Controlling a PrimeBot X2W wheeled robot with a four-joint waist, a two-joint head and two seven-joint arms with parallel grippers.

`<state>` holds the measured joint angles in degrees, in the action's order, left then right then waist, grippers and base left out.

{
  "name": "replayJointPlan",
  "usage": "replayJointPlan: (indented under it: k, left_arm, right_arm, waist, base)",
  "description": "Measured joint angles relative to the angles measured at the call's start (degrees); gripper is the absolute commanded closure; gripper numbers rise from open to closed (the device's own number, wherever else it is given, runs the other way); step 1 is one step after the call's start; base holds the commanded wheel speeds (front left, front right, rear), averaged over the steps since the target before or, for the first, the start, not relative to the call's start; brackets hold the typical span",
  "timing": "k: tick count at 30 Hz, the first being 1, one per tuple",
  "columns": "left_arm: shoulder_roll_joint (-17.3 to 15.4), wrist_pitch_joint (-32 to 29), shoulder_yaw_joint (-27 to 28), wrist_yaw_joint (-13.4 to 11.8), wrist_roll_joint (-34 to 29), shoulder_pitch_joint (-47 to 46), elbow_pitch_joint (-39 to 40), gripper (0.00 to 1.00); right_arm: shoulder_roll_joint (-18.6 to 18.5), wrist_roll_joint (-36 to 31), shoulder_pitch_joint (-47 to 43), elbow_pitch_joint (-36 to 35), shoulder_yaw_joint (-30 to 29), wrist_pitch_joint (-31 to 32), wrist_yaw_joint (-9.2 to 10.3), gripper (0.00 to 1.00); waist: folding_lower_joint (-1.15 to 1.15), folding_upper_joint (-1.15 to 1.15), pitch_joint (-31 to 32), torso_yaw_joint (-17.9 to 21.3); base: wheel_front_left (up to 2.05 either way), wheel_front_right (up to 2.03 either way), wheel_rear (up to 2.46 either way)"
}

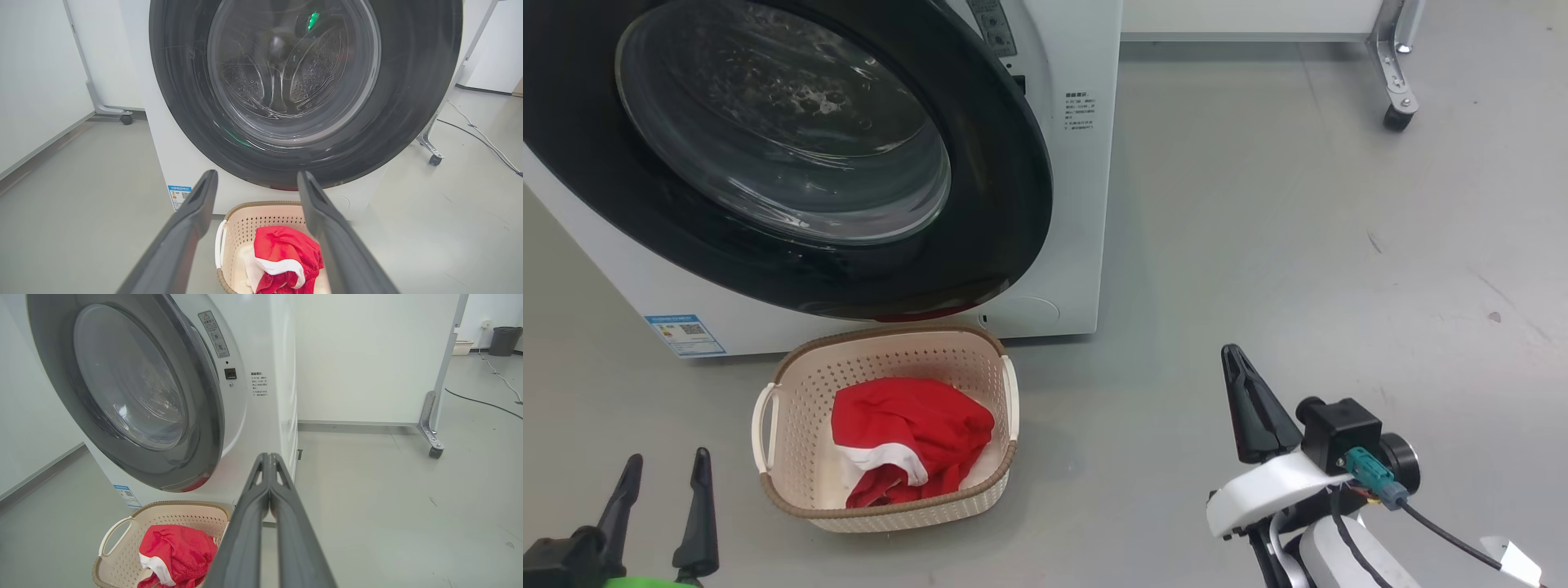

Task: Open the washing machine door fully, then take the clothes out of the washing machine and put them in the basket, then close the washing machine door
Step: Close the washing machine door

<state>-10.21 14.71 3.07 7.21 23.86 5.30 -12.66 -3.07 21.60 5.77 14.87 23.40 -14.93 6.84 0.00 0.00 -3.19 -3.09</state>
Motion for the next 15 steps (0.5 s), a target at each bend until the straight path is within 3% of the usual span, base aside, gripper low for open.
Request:
replayJointPlan:
  k: [15]
  left_arm:
    - [1.1, 0.0, -6.0, 0.0, -0.2, -0.6, 0.1, 0.00]
  right_arm:
    - [-1.6, -8.2, 10.8, 1.0, 6.3, 0.0, -5.83, 1.00]
  waist:
    - [0.00, 0.00, -2.2, -5.8]
  base:
    - [0.00, 0.00, 0.00]
